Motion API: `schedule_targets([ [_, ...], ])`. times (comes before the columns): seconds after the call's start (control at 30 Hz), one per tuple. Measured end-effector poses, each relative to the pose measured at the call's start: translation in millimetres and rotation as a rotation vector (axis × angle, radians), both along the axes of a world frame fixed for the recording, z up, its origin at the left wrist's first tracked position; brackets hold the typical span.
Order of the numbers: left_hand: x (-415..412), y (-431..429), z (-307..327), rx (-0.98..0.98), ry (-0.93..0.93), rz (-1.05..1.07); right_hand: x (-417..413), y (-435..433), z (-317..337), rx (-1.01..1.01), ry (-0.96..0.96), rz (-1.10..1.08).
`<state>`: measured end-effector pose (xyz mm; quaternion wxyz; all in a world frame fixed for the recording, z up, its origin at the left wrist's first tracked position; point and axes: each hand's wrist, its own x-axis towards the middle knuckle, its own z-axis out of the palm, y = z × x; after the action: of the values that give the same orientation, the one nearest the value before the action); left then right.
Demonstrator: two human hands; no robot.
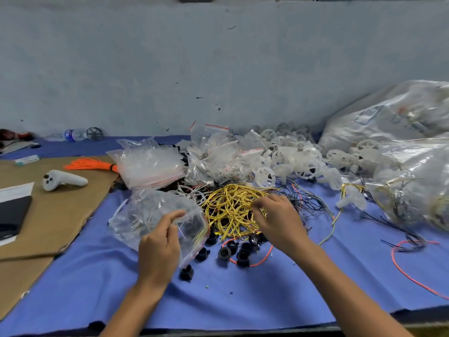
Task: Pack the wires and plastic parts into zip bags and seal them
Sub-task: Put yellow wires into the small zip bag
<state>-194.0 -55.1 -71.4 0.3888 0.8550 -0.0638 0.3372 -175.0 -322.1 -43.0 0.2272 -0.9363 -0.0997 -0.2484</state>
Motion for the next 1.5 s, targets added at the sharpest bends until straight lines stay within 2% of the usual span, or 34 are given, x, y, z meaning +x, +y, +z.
schedule_targets([
  [0.13,-10.1,-3.8,-16.0,0.023,-0.022,-0.064,45.6,15.7,2.3,-0.395,0.303,-0.134],
  [0.2,-10.5,-2.1,-19.2,0.036,-0.024,-0.091,53.5,15.5,7.7,-0.403,0.301,-0.159],
  [0.27,-8.8,-1.0,-21.7,0.063,-0.019,-0.101,58.0,11.2,16.4,-0.237,0.222,-0.16],
  [0.37,-5.7,-1.2,-23.8,0.045,-0.029,-0.092,58.4,-5.0,35.6,0.144,0.098,-0.148],
  [0.47,-4.2,-0.5,-24.9,0.0,-0.036,-0.073,54.5,-21.7,51.7,0.5,0.133,-0.074],
  [0.53,-3.6,-0.8,-26.2,-0.003,-0.046,-0.064,53.7,-30.5,56.4,0.595,0.159,-0.053],
  [0.7,-2.7,-2.1,-26.5,-0.019,-0.05,-0.037,50.3,-27.4,36.1,0.178,0.349,0.03],
  [0.77,-3.8,-2.7,-25.2,-0.017,-0.04,-0.029,50.2,-19.2,23.2,0.08,0.396,0.062],
  [0.87,-6.1,-4.2,-24.7,-0.014,-0.023,-0.029,57.0,-8.5,11.1,-0.02,0.298,0.01],
  [0.97,-6.9,-5.4,-25.3,0.005,-0.015,-0.013,73.9,5.0,15.9,-0.019,0.187,-0.018],
  [1.1,-7.4,-4.7,-23.2,0.037,0.007,-0.003,100.6,33.4,18.3,-0.162,0.247,0.019],
  [1.17,-7.6,-3.9,-23.5,0.047,0.017,-0.009,107.6,43.3,12.3,-0.292,0.293,-0.037],
  [1.23,-7.2,-3.7,-24.5,0.054,0.026,-0.011,112.5,44.5,7.2,-0.312,0.265,-0.078],
  [1.37,-6.2,-2.6,-27.8,0.055,0.025,-0.005,115.3,32.9,14.3,-0.018,0.261,-0.088],
  [1.5,-3.7,-3.2,-29.1,0.07,0.002,0.004,98.5,3.8,42.9,0.659,0.252,-0.022],
])
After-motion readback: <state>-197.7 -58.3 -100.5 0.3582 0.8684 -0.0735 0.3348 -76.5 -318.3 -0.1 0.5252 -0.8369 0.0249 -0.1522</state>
